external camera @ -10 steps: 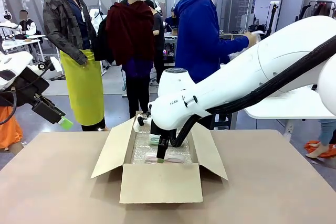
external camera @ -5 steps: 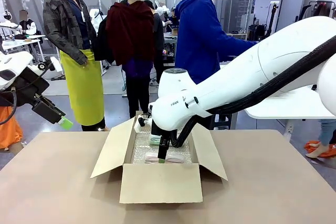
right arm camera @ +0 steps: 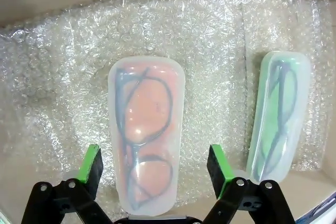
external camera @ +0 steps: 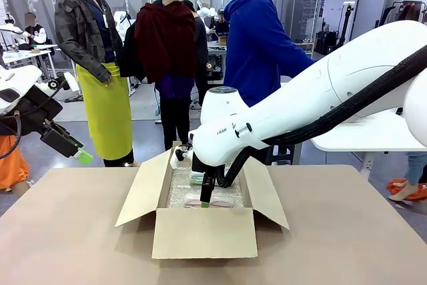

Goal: Pack the glasses set securely to prepare it for shipping.
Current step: Position the Package Box on the left side of the table.

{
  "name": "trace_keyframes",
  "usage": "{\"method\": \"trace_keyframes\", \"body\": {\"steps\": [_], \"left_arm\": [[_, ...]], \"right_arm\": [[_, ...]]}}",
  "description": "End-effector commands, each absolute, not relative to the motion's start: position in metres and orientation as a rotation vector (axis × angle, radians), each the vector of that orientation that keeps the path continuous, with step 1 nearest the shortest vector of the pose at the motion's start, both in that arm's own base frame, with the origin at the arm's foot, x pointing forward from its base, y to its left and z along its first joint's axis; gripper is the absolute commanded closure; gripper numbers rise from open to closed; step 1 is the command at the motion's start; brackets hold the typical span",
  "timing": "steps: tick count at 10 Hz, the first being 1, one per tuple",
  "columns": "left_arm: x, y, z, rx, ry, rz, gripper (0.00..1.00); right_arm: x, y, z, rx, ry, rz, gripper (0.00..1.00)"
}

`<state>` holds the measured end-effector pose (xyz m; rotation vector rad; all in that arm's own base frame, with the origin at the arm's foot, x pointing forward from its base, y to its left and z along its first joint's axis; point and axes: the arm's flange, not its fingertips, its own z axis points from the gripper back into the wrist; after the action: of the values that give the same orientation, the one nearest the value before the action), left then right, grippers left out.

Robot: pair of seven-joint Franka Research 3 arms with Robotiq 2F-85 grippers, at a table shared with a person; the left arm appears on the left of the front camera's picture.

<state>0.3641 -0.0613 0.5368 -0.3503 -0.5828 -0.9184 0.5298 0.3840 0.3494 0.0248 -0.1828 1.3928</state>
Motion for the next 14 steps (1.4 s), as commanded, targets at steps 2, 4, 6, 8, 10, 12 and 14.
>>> {"method": "trace_keyframes", "body": {"steps": [2,4,6,8,10,12,14], "left_arm": [[0.363,-0.059,0.538,-0.376,-0.59,-0.932,0.0],[0.363,-0.059,0.538,-0.376,-0.59,-0.932,0.0],[0.363,-0.059,0.538,-0.376,-0.59,-0.932,0.0],[0.363,-0.059,0.538,-0.376,-0.59,-0.932,0.0],[0.363,-0.059,0.538,-0.376,-0.59,-0.932,0.0],[0.363,-0.059,0.538,-0.376,-0.59,-0.932,0.0],[0.363,-0.059,0.538,-0.376,-0.59,-0.932,0.0]], "right_arm": [[0.529,0.385,0.35,0.041,-0.193,1.389,0.0],[0.529,0.385,0.35,0.041,-0.193,1.389,0.0],[0.53,0.384,0.349,0.025,-0.183,1.392,0.0],[0.509,0.369,0.419,0.004,-0.169,1.378,0.0],[0.502,0.35,0.446,0.018,-0.177,1.328,0.0],[0.49,0.317,0.476,0.02,-0.238,1.23,0.0],[0.469,0.262,0.499,0.024,-0.325,1.082,0.0]]}}
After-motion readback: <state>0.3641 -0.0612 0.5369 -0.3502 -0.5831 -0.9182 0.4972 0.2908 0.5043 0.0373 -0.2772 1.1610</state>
